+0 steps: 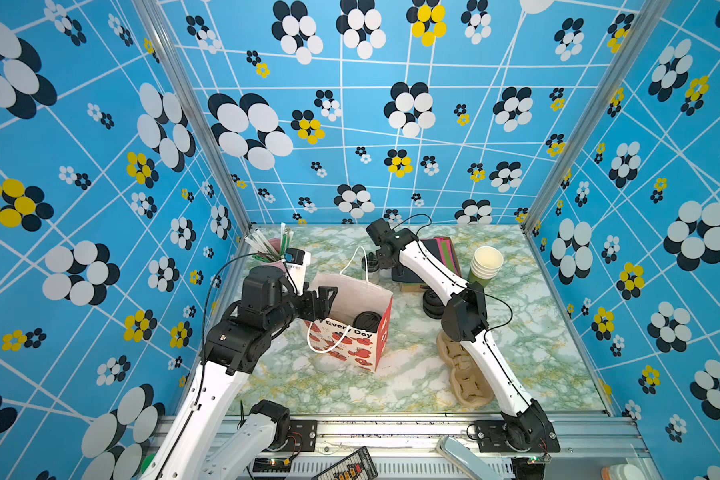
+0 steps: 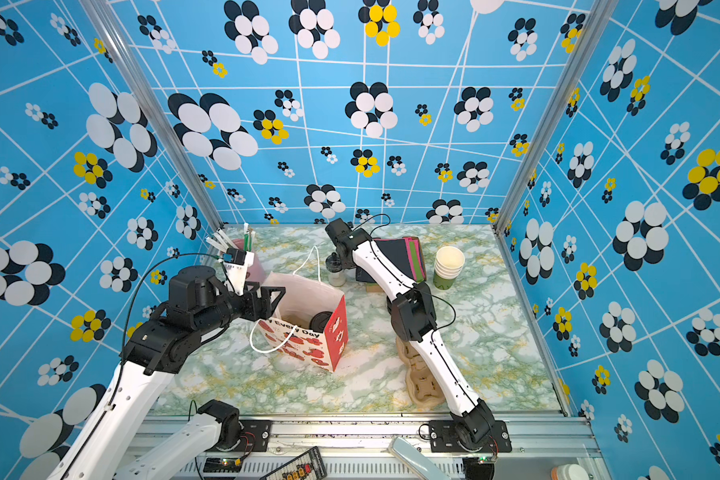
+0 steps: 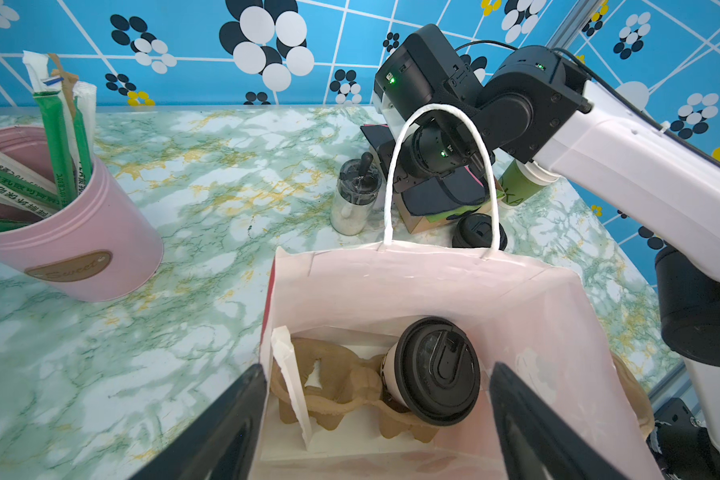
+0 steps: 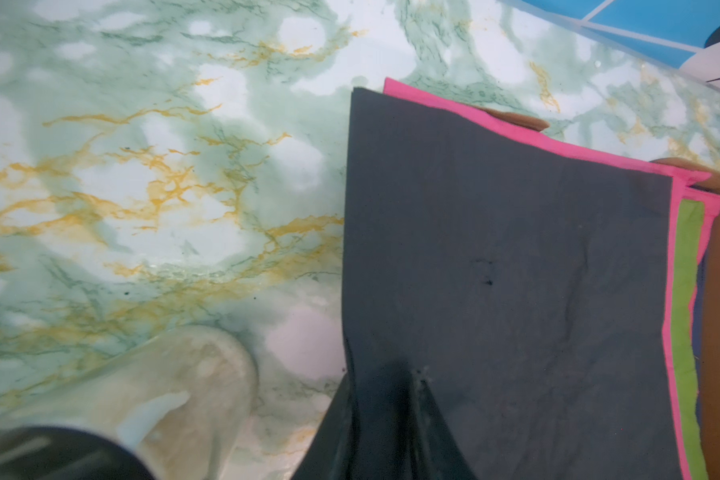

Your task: Pack the takeout coffee

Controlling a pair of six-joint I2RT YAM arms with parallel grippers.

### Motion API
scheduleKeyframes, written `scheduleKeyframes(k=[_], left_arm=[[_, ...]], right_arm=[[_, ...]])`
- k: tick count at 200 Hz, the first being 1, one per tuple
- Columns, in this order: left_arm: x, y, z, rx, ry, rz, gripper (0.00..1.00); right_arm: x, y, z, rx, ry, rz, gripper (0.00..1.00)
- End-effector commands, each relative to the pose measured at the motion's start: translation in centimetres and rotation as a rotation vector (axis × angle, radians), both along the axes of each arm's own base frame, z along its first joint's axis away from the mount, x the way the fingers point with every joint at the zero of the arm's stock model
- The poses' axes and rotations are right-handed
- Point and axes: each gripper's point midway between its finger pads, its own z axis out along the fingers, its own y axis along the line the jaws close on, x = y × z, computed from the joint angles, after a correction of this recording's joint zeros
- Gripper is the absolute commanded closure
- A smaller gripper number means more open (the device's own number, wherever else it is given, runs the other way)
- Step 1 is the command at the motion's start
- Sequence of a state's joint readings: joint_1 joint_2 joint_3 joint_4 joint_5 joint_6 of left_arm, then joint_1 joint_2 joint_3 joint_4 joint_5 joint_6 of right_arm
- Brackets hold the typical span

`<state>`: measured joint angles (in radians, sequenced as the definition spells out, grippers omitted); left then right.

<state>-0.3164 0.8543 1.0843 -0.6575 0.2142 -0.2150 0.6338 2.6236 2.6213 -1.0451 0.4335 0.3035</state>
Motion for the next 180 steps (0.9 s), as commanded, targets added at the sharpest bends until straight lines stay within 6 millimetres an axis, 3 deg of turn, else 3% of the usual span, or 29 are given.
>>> scheduleKeyframes(k=[1, 40, 109, 180], left_arm=[[-0.1, -0.4, 0.1, -0.021, -0.007, -0.015, 0.14], [-0.1, -0.5, 0.0, -0.022, -0.002, -0.016, 0.14], [-0.1, -0.5, -0.4, -0.021, 0.007, -0.017, 0.14], [0.0, -0.5, -0.4, -0.022, 0.006, -0.017, 0.13]], right_arm=[[-0.2, 0.2, 2.6, 0.052, -0.018, -0.003, 0.76], [-0.6, 0.8, 3.7, 0.124, -0.001, 0.01, 0.79], [-0.5, 0.5, 4.4, 0.162, 0.008, 0.011, 0.97], [-0.3, -0.8, 6.7, 0.188, -0.007, 0.019, 0.99]])
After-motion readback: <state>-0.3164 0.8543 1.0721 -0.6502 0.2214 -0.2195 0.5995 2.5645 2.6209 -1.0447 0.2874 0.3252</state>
